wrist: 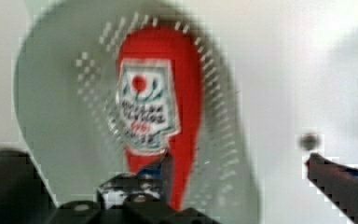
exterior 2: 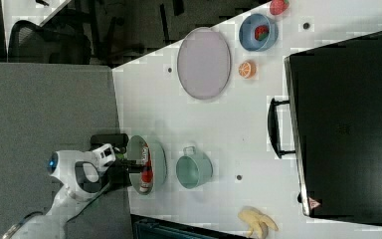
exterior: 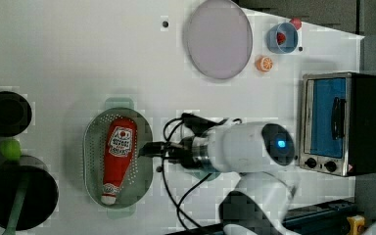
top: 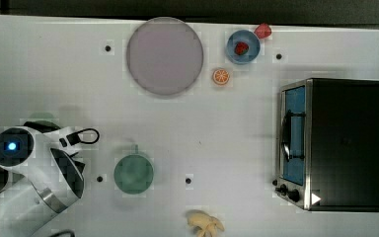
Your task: Pick Ketchup from the table and place it in strainer.
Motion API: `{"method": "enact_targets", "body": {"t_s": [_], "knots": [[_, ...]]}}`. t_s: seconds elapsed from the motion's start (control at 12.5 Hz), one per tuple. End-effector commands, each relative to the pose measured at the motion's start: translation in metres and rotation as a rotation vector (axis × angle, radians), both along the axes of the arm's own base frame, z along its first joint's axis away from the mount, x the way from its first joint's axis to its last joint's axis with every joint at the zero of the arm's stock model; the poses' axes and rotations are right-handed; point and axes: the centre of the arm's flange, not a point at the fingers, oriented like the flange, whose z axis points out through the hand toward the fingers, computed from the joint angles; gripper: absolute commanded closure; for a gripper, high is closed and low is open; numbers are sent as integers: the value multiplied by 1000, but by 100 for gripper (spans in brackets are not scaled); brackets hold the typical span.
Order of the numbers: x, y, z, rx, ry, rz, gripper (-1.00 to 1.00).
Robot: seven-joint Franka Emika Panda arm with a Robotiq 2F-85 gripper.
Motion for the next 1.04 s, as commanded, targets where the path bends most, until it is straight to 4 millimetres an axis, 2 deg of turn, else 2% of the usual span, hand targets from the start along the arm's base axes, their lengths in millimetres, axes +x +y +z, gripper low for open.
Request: {"method": "enact_targets", "body": {"t_s": [0.08, 0.32, 0.56, 0.8, 0.96, 1.04], "knots": [[37, -40, 97, -78, -132, -149, -100], [60, -114, 166, -177, -191, -297, -100], [73, -208, 226, -244, -210, -493, -100], [76, -291, 272, -220, -177, -678, -100], [77, -332, 297, -210, -153, -741, -100], [77, -343, 309, -207, -150, -761, -100]]}}
